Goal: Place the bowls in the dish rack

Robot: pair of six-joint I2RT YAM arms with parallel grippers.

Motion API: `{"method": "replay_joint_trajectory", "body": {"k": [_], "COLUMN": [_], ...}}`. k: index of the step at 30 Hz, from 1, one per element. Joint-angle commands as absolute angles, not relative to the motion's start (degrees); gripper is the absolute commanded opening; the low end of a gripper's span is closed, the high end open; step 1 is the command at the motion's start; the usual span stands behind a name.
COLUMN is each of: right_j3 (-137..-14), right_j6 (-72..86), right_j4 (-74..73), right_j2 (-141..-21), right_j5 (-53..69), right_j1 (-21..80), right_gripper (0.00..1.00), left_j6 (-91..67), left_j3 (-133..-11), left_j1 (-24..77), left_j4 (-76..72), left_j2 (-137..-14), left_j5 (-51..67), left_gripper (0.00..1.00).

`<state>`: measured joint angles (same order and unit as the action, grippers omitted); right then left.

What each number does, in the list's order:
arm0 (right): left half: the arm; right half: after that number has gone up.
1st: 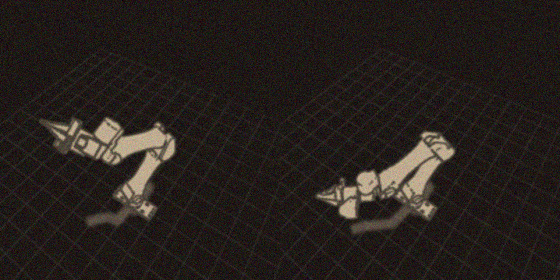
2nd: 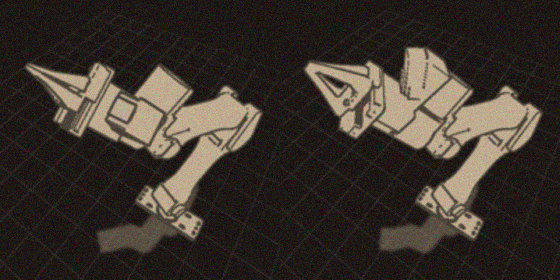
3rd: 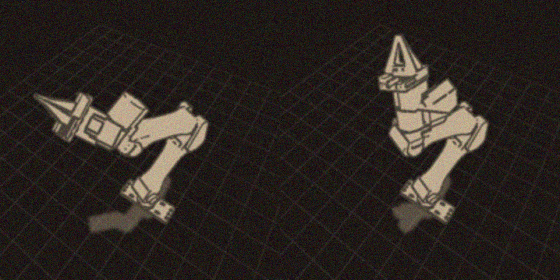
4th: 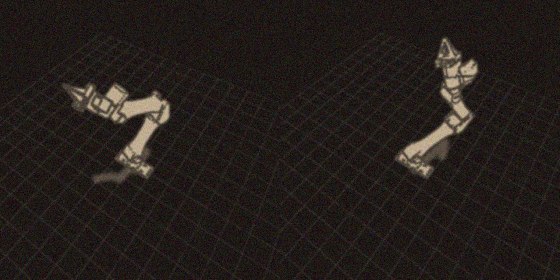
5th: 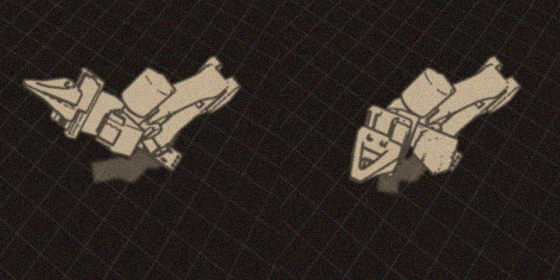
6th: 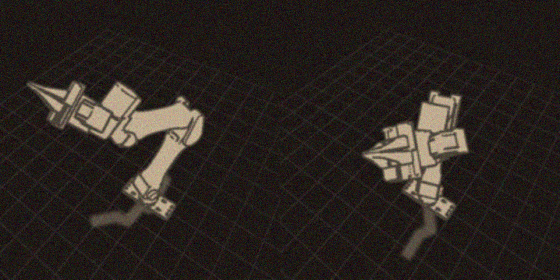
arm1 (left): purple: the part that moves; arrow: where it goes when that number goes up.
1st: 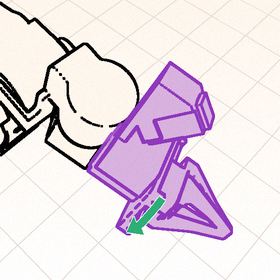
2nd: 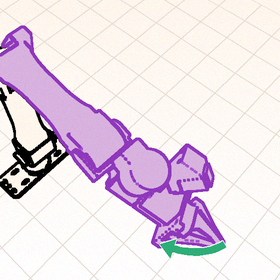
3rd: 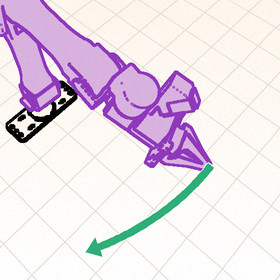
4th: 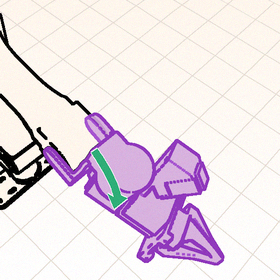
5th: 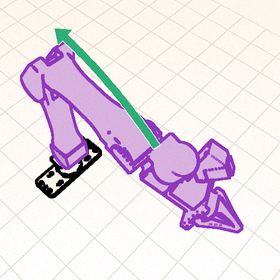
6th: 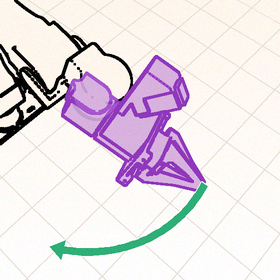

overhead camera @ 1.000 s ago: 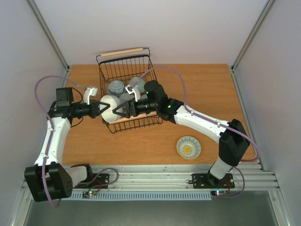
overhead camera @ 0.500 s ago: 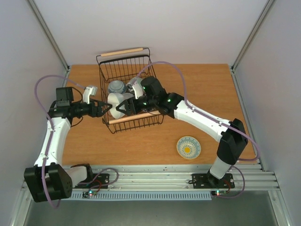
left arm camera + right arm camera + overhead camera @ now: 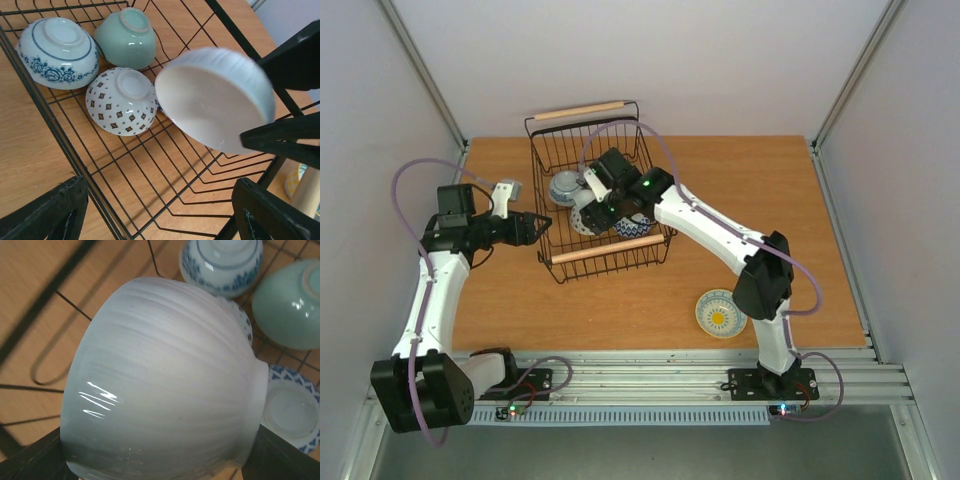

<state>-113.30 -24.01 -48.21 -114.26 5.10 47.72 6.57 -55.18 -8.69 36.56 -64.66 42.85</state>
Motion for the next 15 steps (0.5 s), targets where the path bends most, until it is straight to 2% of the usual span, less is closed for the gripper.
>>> {"method": "replay_joint_trajectory", "body": {"k": [1,15], "right_j3": [-118.1,-122.1], "right_j6": [-30.0,-36.3], "right_j4": [-54.7,-62.6], "right_j2": [-117.1,-122.8], "right_j5": [-3.8,-13.6], "right_j1": [47.6,49.4], "right_gripper": [0.01,0.01], "left_j6": [5.8,5.3], "left_j3": [-56.2,-56.1], "left_j1": [-8.9,-9.0], "left_j4": [34.3,33.7], "left_j2": [-63.4,-63.7], "left_j5": [40.3,39.3], "left_gripper": [0.8,0.8]}}
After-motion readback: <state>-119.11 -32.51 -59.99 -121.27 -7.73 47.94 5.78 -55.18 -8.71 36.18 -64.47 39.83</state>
